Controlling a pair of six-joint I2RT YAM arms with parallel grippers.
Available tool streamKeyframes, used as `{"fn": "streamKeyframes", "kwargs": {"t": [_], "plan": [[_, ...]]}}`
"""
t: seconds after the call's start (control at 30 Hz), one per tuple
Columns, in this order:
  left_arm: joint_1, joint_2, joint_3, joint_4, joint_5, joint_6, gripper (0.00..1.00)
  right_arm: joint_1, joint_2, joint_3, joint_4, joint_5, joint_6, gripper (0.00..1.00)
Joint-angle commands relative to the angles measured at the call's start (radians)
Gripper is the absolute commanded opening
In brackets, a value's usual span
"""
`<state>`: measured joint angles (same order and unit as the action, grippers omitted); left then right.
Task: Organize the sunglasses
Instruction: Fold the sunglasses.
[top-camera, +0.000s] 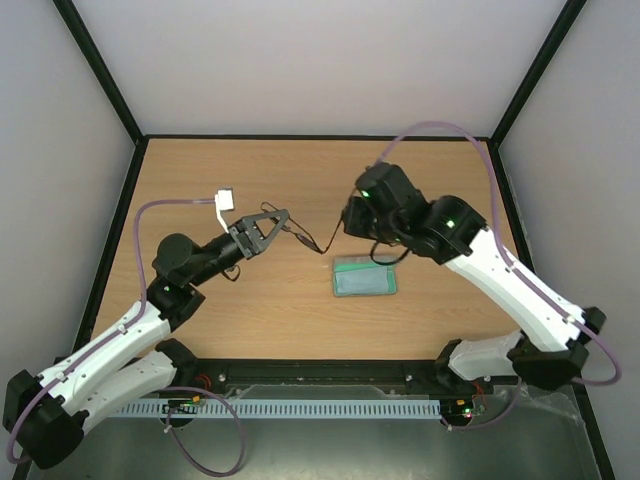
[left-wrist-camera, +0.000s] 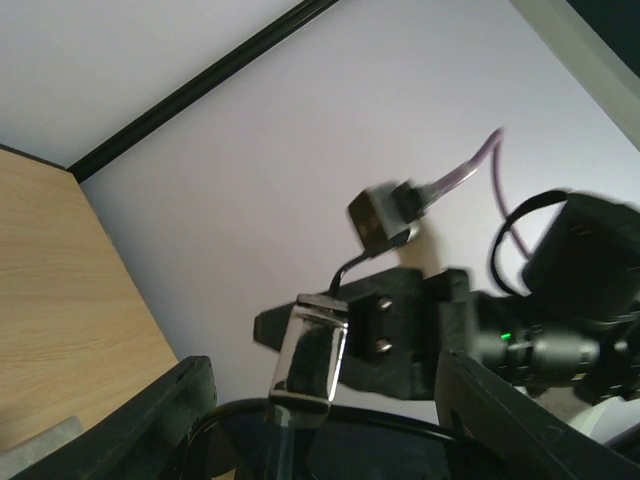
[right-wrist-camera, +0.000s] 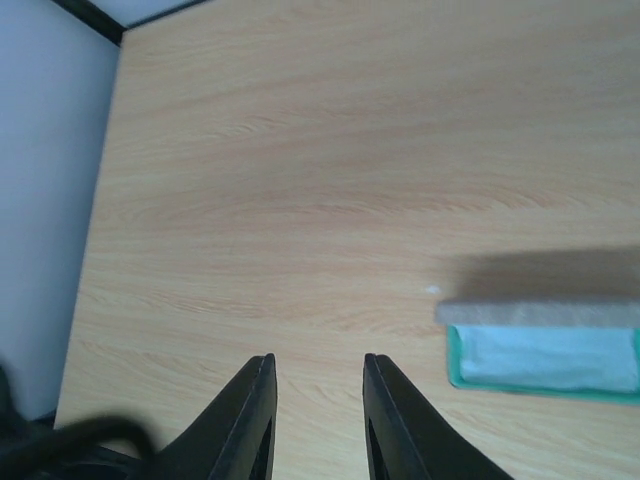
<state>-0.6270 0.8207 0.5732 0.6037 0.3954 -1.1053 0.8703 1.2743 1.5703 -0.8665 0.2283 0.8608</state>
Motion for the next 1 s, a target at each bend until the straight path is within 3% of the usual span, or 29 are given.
{"fn": "streamKeyframes", "kwargs": {"t": [0.0,0.2,0.43,0.7,0.83,0.97], "plan": [[0.006,-0.006,0.037,-0.008,0.02,0.03,0.61,0.101,0.131,0.217,-0.095,0.129,-0.021,0.27],[0.007,-0.003,0.035,-0.009,0.035,0.029,0.61,0.191,0.32,0.414,-0.175,0.176,-0.047,0.27],[0.007,-0.006,0.039,-0.016,0.06,0.032,0.61,0.194,0.207,0.279,-0.114,0.174,-0.039,0.27],[0.011,-0.003,0.05,0.034,0.164,0.019,0.61,0.195,0.132,0.261,-0.116,0.115,-0.044,0.27],[0.019,-0.008,0.049,0.102,0.285,-0.039,0.61,0.195,0.035,0.22,-0.056,-0.018,-0.08,0.29],[0.018,0.0,0.033,0.247,0.409,-0.165,0.61,0.195,-0.091,0.089,0.083,-0.269,-0.106,0.3]]}}
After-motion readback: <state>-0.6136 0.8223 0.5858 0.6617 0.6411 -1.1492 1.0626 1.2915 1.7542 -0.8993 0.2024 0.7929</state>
